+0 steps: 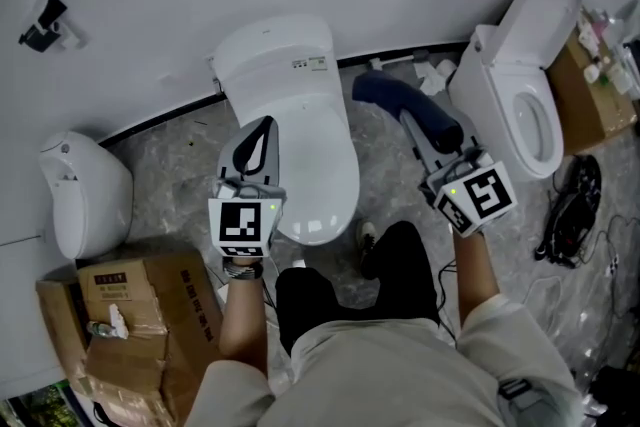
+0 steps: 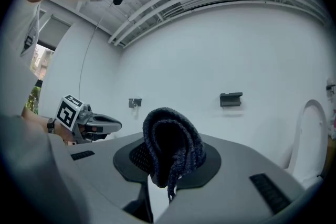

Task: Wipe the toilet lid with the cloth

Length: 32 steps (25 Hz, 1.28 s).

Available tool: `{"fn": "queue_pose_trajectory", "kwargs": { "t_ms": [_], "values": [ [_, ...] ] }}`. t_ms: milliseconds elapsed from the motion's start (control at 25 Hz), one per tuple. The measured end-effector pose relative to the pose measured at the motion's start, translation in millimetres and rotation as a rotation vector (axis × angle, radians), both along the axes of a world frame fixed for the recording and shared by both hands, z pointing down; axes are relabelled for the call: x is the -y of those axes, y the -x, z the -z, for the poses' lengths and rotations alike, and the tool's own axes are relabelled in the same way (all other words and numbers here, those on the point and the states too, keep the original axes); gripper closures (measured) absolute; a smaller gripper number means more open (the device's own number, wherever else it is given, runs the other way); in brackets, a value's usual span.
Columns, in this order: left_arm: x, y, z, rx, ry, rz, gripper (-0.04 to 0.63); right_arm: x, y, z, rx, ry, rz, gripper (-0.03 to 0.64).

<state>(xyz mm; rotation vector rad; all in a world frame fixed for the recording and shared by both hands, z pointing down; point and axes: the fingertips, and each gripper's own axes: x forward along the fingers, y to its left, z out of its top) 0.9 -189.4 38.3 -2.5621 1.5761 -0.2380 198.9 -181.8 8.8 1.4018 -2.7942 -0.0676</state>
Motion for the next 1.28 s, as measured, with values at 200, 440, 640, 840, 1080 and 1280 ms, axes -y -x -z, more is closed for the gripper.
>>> {"fn": "queue_pose_trajectory", "kwargs": {
  "t_ms": [200,440,640,840,1080,1280],
  "values": [
    [7.3,-2.5,-36.6,-0.015,-0.006,0.011,0.597,6.6,-3.6,-44.2,-0.007,0.006,0.007,0.532],
    [15.5,-13.8,-92.7,0.005,0.006,0.006,0.597,18.5,-5.3,-98.7,-0.017,0.002,0.016,0.532],
    [23.5,-16.0,-145.3,0.032,0.005,0.016,0.597,33.8,-10.4,-159.1,-0.018,0.022,0.003,0.532],
    [24.1,-4.5,-198.7,0.029,-0.005,0.041,0.597,35.8,-4.0,-222.4,-0.035,0.035,0.007,0.532],
    [19.9,5.5,-246.5,0.031,-0.018,0.054,0.597,31.3,0.9,-268.6,-0.030,0.017,0.010,0.532],
    [6.1,10.8,-268.8,0.024,-0.020,0.041,0.597,22.0,10.6,-289.0,-0.010,0.007,0.010,0.532]
  ]
}}
